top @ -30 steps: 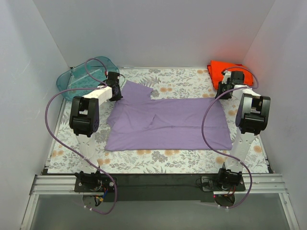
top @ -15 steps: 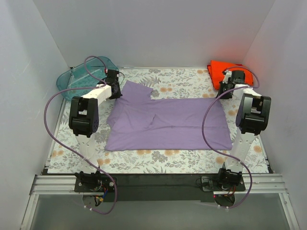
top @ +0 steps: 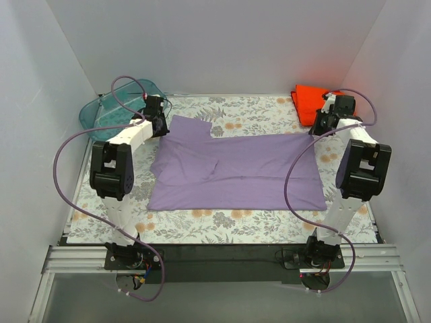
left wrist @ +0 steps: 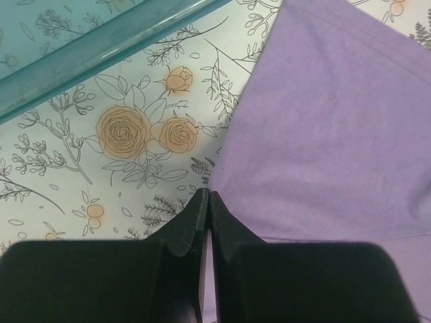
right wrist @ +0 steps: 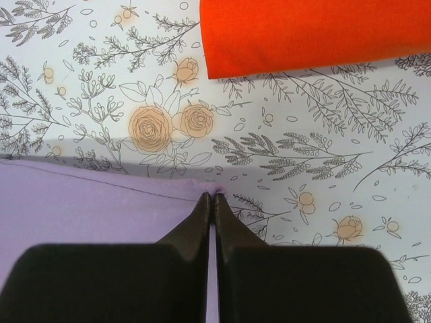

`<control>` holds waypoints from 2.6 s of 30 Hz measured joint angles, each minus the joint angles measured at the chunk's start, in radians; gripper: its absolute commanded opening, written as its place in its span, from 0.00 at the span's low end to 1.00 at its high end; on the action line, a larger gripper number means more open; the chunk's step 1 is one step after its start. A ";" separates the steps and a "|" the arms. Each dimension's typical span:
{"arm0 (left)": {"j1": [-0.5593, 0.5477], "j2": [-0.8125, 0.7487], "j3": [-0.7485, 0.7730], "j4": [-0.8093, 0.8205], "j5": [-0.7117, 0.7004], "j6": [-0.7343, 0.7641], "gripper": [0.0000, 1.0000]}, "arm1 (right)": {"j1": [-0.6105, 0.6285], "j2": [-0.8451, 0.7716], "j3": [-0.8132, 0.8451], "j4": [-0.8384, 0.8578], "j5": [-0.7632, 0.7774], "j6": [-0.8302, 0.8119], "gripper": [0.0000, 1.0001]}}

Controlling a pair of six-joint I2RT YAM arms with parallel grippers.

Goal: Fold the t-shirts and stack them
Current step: Fold the tshirt

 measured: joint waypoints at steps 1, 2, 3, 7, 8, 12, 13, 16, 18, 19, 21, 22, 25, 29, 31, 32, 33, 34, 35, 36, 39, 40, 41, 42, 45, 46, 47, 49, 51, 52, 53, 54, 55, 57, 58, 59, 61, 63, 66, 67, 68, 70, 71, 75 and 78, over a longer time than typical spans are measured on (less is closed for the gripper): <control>0.000 -0.011 -0.005 0.000 0.000 0.000 0.00 | -0.001 -0.009 -0.011 -0.002 0.000 0.001 0.01; 0.000 -0.024 -0.013 0.003 0.000 0.000 0.00 | -0.002 -0.019 -0.023 -0.001 0.000 0.003 0.01; 0.000 -0.035 -0.021 0.009 0.000 -0.001 0.00 | -0.003 -0.030 -0.037 -0.002 0.000 0.004 0.01; 0.000 -0.063 -0.048 0.017 0.000 -0.008 0.00 | -0.005 -0.064 -0.077 -0.002 0.001 0.017 0.01; 0.000 -0.065 -0.054 0.019 0.000 -0.011 0.00 | -0.005 -0.073 -0.088 -0.003 0.001 0.021 0.01; 0.000 -0.077 -0.082 0.018 -0.001 -0.018 0.00 | -0.007 -0.114 -0.130 -0.003 0.002 0.040 0.01; 0.000 -0.082 -0.090 0.018 -0.001 -0.019 0.00 | -0.008 -0.124 -0.137 -0.003 0.002 0.044 0.01; 0.000 -0.109 -0.117 0.018 -0.001 -0.024 0.00 | -0.010 -0.159 -0.165 -0.002 0.006 0.053 0.01; 0.000 -0.138 -0.132 0.016 -0.001 -0.027 0.00 | -0.011 -0.187 -0.189 -0.003 0.010 0.058 0.01; 0.000 -0.154 -0.139 0.016 -0.001 -0.029 0.00 | -0.011 -0.200 -0.199 -0.003 0.013 0.063 0.01; 0.000 -0.187 -0.153 0.018 -0.001 -0.031 0.00 | -0.016 -0.223 -0.217 -0.003 0.018 0.071 0.01; 0.000 -0.205 -0.159 0.018 -0.001 -0.035 0.00 | -0.018 -0.235 -0.228 -0.002 0.021 0.072 0.01; 0.000 -0.251 -0.192 0.023 0.001 -0.051 0.00 | -0.029 -0.273 -0.262 -0.001 0.032 0.076 0.01; 0.000 -0.299 -0.255 0.023 0.002 -0.075 0.00 | -0.043 -0.309 -0.302 -0.003 0.040 0.087 0.01; 0.000 -0.310 -0.277 0.020 0.002 -0.082 0.00 | -0.048 -0.322 -0.322 -0.002 0.043 0.094 0.01; 0.000 -0.311 -0.286 0.018 0.002 -0.084 0.00 | -0.050 -0.328 -0.332 -0.003 0.047 0.098 0.01; 0.000 -0.312 -0.294 0.018 0.001 -0.087 0.00 | -0.051 -0.333 -0.342 -0.002 0.050 0.100 0.01; 0.000 -0.314 -0.304 0.017 0.000 -0.090 0.00 | -0.051 -0.337 -0.352 -0.003 0.054 0.102 0.01; 0.000 -0.317 -0.314 0.016 0.000 -0.092 0.00 | -0.053 -0.342 -0.360 -0.003 0.057 0.105 0.01; 0.000 -0.322 -0.323 0.012 0.000 -0.093 0.00 | -0.055 -0.346 -0.367 -0.005 0.061 0.107 0.01; 0.000 -0.341 -0.346 0.005 0.000 -0.102 0.00 | -0.060 -0.359 -0.379 -0.005 0.077 0.119 0.01; 0.000 -0.348 -0.351 0.003 0.001 -0.107 0.00 | -0.062 -0.364 -0.381 -0.004 0.082 0.124 0.01; 0.000 -0.354 -0.356 0.001 0.002 -0.112 0.00 | -0.064 -0.369 -0.386 -0.002 0.085 0.126 0.01; 0.000 -0.362 -0.363 -0.002 0.002 -0.118 0.00 | -0.066 -0.376 -0.393 -0.002 0.089 0.129 0.01; 0.000 -0.386 -0.393 -0.007 0.004 -0.134 0.00 | -0.073 -0.394 -0.411 -0.003 0.104 0.143 0.01; 0.000 -0.393 -0.404 -0.010 0.003 -0.139 0.00 | -0.076 -0.399 -0.417 -0.003 0.108 0.147 0.01; 0.000 -0.399 -0.414 -0.012 0.003 -0.142 0.00 | -0.078 -0.404 -0.424 -0.003 0.113 0.150 0.01; 0.000 -0.406 -0.429 -0.016 0.003 -0.146 0.00 | -0.080 -0.412 -0.436 -0.002 0.126 0.154 0.01; 0.000 -0.406 -0.441 -0.016 0.005 -0.151 0.00 | -0.081 -0.416 -0.450 -0.002 0.138 0.159 0.01; 0.000 -0.406 -0.448 -0.017 0.005 -0.156 0.00 | -0.081 -0.416 -0.458 -0.002 0.144 0.163 0.01; 0.000 -0.406 -0.454 -0.019 0.007 -0.158 0.00 | -0.081 -0.416 -0.468 -0.002 0.150 0.169 0.01; 0.000 -0.406 -0.464 -0.017 0.008 -0.161 0.00 | -0.081 -0.416 -0.478 -0.002 0.155 0.175 0.01; 0.000 -0.406 -0.473 -0.019 0.009 -0.164 0.00 | -0.081 -0.415 -0.487 -0.002 0.159 0.179 0.01; 0.000 -0.405 -0.488 -0.023 0.012 -0.171 0.00 | -0.081 -0.412 -0.499 -0.002 0.163 0.185 0.01; 0.000 -0.405 -0.493 -0.024 0.013 -0.174 0.00 | -0.081 -0.409 -0.502 -0.001 0.164 0.189 0.01; 0.000 -0.403 -0.496 -0.027 0.014 -0.178 0.00 | -0.081 -0.404 -0.503 -0.001 0.164 0.193 0.01; 0.000 -0.400 -0.499 -0.028 0.016 -0.181 0.00 | -0.081 -0.389 -0.503 0.005 0.164 0.199 0.01; 0.000 -0.398 -0.499 -0.028 0.019 -0.185 0.00 | -0.081 -0.372 -0.503 0.008 0.160 0.202 0.04; 0.000 -0.398 -0.501 -0.028 0.020 -0.189 0.00 | -0.082 -0.346 -0.503 0.014 0.150 0.204 0.11; 0.000 -0.397 -0.504 -0.027 0.021 -0.193 0.00 | -0.082 -0.337 -0.503 0.016 0.145 0.204 0.14; 0.000 -0.397 -0.506 -0.027 0.022 -0.195 0.02 | -0.082 -0.328 -0.503 0.018 0.138 0.205 0.16; 0.000 -0.397 -0.513 -0.029 0.024 -0.203 0.12 | -0.083 -0.312 -0.503 0.021 0.126 0.204 0.21; 0.000 -0.397 -0.516 -0.031 0.027 -0.206 0.17 | -0.083 -0.309 -0.503 0.021 0.121 0.204 0.24; 0.003 -0.398 -0.519 -0.041 0.056 -0.216 0.49 | -0.087 -0.310 -0.503 0.020 0.122 0.220 0.38; 0.003 -0.408 -0.519 -0.051 0.084 -0.225 0.62 | -0.088 -0.329 -0.503 0.008 0.137 0.242 0.46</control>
